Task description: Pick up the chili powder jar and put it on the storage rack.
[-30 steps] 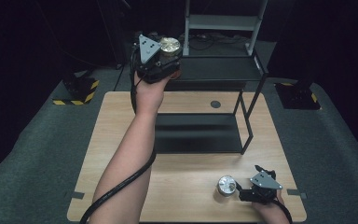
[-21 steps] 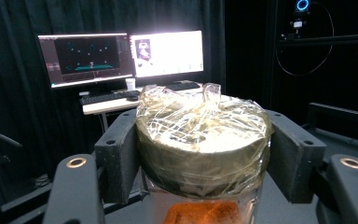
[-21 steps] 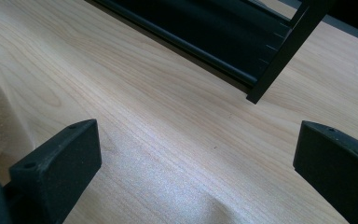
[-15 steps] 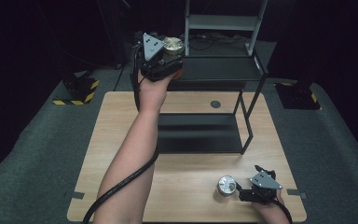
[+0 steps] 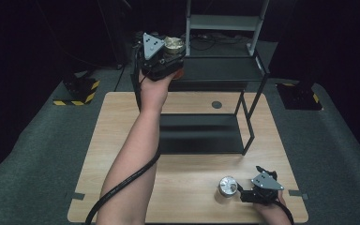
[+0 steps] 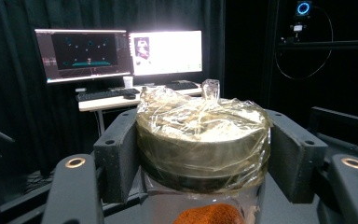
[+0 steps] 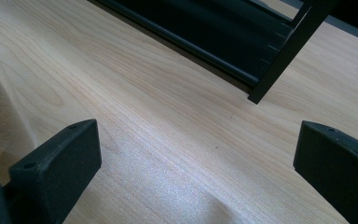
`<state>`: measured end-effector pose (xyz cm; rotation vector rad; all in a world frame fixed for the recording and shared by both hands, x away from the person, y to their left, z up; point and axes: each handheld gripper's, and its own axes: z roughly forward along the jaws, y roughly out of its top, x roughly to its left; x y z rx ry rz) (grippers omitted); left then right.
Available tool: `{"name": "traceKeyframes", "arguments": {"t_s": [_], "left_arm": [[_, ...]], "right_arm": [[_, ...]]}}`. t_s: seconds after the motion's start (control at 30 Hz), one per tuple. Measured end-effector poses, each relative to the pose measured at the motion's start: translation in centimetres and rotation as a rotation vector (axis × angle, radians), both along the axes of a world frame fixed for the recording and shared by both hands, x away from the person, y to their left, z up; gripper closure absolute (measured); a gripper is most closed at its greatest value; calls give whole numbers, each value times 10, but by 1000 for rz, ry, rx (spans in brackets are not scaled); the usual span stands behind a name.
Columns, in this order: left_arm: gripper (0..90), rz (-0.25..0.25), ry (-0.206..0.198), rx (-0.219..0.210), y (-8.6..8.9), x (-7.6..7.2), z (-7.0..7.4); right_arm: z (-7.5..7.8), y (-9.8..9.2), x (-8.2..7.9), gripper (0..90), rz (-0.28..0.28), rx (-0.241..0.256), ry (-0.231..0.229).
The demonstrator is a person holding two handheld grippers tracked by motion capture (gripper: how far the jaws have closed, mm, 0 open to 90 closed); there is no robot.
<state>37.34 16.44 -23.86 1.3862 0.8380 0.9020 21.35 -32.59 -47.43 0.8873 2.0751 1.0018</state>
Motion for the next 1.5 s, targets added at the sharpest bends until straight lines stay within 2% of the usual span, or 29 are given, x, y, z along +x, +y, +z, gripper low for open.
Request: {"name": "traceKeyframes", "arguments": {"t_s": [0.17,0.3,0.37,0.4,0.5,0.87,1.03,1.33,1.5], "left_arm": [[313,5,4,-5,-2,-1,1],[178,24,18,-18,-6,-4,4],[36,48,36,-10,-11,-6,7],[5,45,38,-14,-11,-7,7],[4,43,46,-8,-11,-11,9],[4,44,26,18,-8,-36,9],[4,34,12,19,-4,-50,5],[4,4,-31,32,1,-81,-5],[4,6,-48,49,-1,-101,-10]], "right_arm": [[0,1,0,0,0,-3,1],[0,1,0,0,0,-5,1],[0,1,0,0,0,-7,-1],[0,1,0,0,1,-7,-1],[0,1,-1,0,0,-6,-2],[0,3,-1,0,0,-17,-4],[0,3,-1,0,1,-19,-7],[0,4,-1,0,2,-26,-8],[0,4,-2,0,3,-29,-10]]}}
